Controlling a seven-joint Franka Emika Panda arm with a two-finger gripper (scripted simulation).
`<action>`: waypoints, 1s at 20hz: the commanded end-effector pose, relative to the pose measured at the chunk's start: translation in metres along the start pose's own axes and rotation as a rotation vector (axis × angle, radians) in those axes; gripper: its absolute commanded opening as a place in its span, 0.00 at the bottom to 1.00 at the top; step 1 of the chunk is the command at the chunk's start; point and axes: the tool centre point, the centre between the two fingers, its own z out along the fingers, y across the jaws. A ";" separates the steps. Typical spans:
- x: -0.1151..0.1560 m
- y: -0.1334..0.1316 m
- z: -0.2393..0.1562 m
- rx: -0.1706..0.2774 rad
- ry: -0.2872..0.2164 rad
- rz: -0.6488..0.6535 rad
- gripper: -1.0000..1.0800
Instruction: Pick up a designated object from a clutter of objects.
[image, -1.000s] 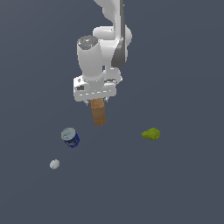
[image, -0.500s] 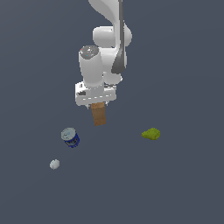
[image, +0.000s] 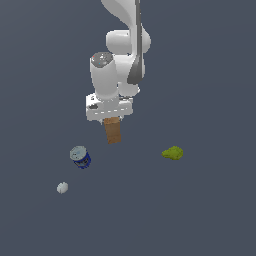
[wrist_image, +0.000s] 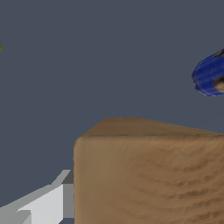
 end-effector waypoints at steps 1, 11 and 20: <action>0.000 0.000 0.000 0.000 0.000 0.000 0.00; 0.011 0.006 -0.019 0.000 0.000 0.000 0.00; 0.039 0.021 -0.070 0.000 0.000 0.000 0.00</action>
